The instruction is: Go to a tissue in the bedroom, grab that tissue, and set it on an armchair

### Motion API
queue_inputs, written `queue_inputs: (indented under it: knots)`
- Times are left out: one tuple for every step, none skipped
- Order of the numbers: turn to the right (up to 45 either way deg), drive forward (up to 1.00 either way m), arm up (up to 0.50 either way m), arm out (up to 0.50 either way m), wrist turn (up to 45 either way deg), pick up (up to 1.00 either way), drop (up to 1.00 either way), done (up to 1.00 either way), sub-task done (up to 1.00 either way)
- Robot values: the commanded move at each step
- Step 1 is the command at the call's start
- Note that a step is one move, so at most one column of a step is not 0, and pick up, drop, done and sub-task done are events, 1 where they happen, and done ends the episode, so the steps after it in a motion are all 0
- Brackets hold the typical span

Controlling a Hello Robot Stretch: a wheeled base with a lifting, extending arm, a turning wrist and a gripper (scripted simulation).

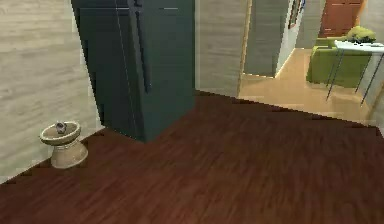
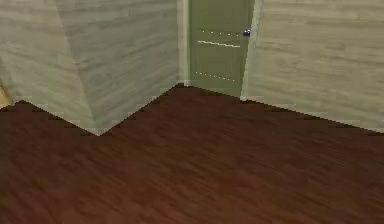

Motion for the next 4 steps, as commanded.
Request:
queue_inputs:
  knots:
    - [27.0,0.00,0.00,0.00,0.0,0.00,0.00,0.00,0.00]
    - [0.0,1.00,0.00,0.00,0.0,0.00,0.00,0.00,0.00]
    - [0.0,1.00,0.00,0.00,0.0,0.00,0.00,0.00,0.00]
    - [0.0,1.00,0.00,0.00,0.0,0.00,0.00,0.00,0.00]
